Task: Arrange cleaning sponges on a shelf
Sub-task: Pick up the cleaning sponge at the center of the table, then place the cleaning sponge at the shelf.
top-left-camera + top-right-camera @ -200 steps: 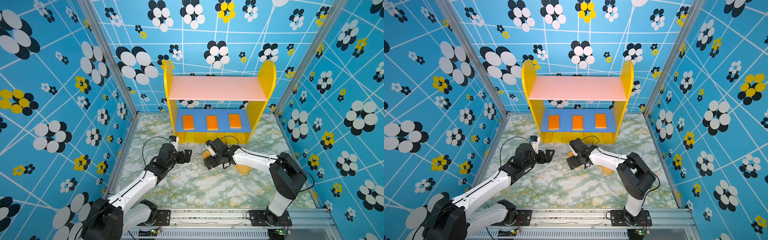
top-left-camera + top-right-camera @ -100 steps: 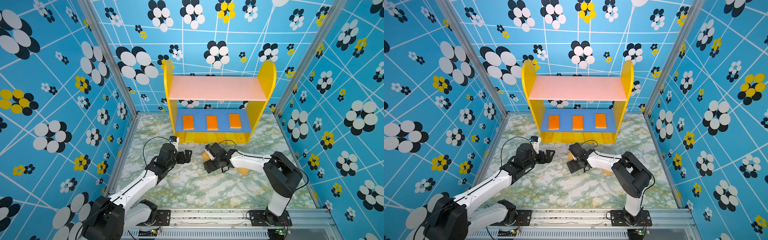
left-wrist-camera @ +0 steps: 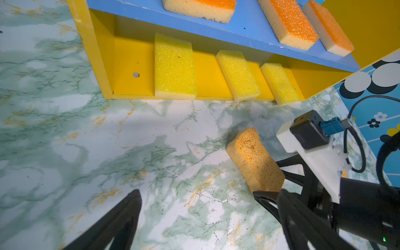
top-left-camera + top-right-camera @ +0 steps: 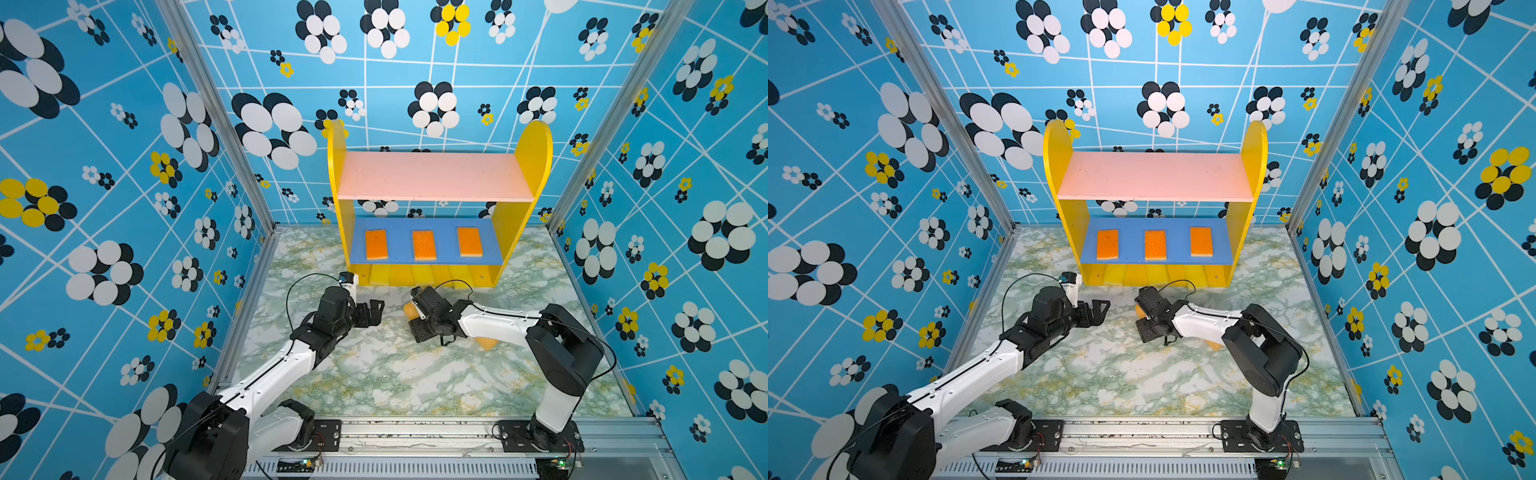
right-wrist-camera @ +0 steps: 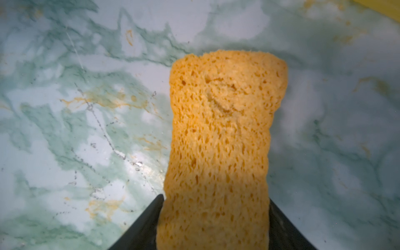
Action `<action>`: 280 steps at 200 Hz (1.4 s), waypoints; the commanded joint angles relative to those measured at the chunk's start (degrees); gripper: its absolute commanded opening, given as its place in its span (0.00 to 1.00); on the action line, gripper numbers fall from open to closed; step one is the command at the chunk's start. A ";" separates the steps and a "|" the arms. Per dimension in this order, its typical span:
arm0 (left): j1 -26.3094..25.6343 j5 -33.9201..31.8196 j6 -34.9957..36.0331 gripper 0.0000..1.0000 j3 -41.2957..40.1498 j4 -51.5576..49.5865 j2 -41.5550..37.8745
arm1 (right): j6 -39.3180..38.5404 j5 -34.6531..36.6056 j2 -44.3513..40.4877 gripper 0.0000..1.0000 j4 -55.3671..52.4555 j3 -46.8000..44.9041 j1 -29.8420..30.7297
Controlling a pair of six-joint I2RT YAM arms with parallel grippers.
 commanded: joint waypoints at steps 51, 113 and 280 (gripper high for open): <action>1.03 1.03 0.52 0.99 -0.21 2.05 0.61 | 1.58 3.93 -3.08 0.56 -1.86 0.58 0.38; 1.18 1.56 1.10 0.99 0.40 2.28 1.14 | 1.28 3.84 -9.14 0.53 -9.99 6.04 0.26; 1.24 2.31 3.59 0.99 3.18 1.89 1.34 | -1.22 9.57 -34.66 0.52 -27.53 18.93 -0.80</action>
